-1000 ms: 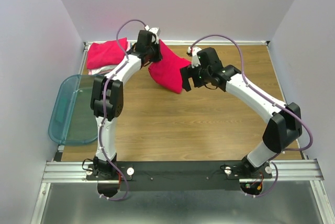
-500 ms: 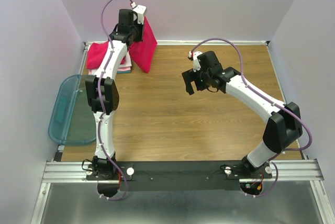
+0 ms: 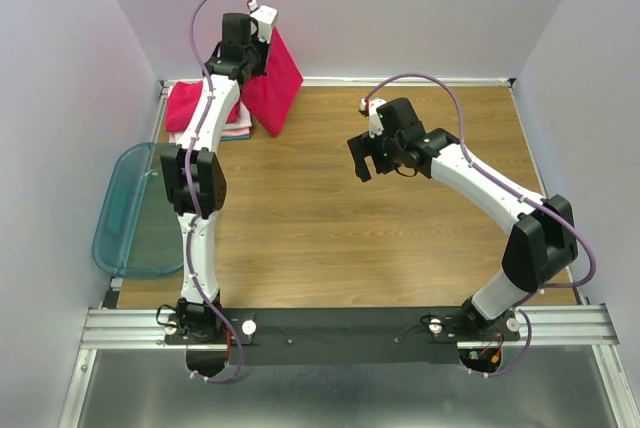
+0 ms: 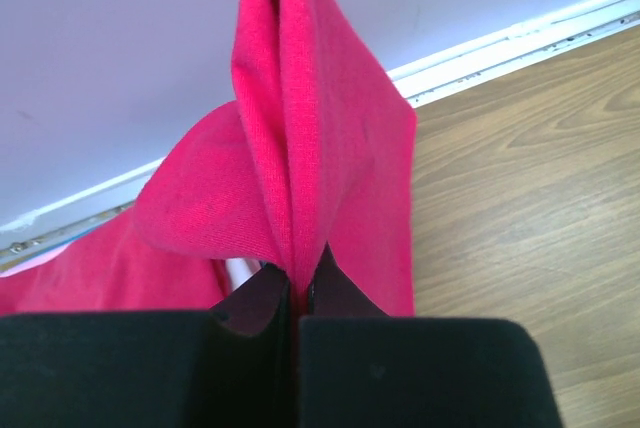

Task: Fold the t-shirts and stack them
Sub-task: Put the neatly folded tshirt into the corner of the board with the left arm

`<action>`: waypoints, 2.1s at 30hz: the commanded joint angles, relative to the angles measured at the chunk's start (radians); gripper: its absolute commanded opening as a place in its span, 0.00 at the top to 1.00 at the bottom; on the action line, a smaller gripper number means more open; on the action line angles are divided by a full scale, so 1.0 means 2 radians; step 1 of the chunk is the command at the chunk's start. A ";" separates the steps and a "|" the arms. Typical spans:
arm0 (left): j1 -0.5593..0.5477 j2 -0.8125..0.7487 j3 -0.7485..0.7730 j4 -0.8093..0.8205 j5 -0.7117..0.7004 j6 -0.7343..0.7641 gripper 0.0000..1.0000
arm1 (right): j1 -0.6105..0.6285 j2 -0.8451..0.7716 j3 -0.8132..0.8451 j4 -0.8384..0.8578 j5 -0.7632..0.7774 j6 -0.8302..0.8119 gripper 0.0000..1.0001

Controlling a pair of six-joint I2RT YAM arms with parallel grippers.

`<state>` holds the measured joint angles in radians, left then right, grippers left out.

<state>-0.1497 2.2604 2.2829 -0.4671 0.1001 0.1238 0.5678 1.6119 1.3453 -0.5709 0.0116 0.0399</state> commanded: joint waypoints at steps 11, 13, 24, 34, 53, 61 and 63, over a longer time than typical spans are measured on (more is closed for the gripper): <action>0.038 -0.029 0.035 0.010 0.028 0.016 1.00 | -0.002 0.010 0.004 -0.010 0.003 -0.001 0.00; 0.040 -0.031 0.037 0.010 0.036 0.015 1.00 | -0.002 0.012 0.004 -0.011 0.002 0.000 0.00; 0.050 -0.046 0.053 0.006 0.041 0.016 1.00 | -0.002 0.018 0.006 -0.012 -0.003 0.002 0.00; 0.056 -0.058 0.057 0.003 0.047 0.016 1.00 | -0.002 0.025 0.012 -0.013 -0.003 0.005 0.00; 0.122 -0.016 0.052 -0.012 0.074 0.030 1.00 | -0.002 0.047 0.023 -0.018 -0.017 0.008 0.00; 0.154 0.022 0.061 -0.003 0.098 0.069 1.00 | -0.002 0.060 0.029 -0.021 -0.023 0.010 0.00; 0.160 0.032 0.063 0.006 0.104 0.077 1.00 | -0.002 0.063 0.031 -0.023 -0.026 0.010 0.00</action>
<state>0.1436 2.2894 2.3634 -0.5106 0.2554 0.2184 0.5678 1.7130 1.3720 -0.5880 -0.0174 0.0517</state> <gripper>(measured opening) 0.053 0.998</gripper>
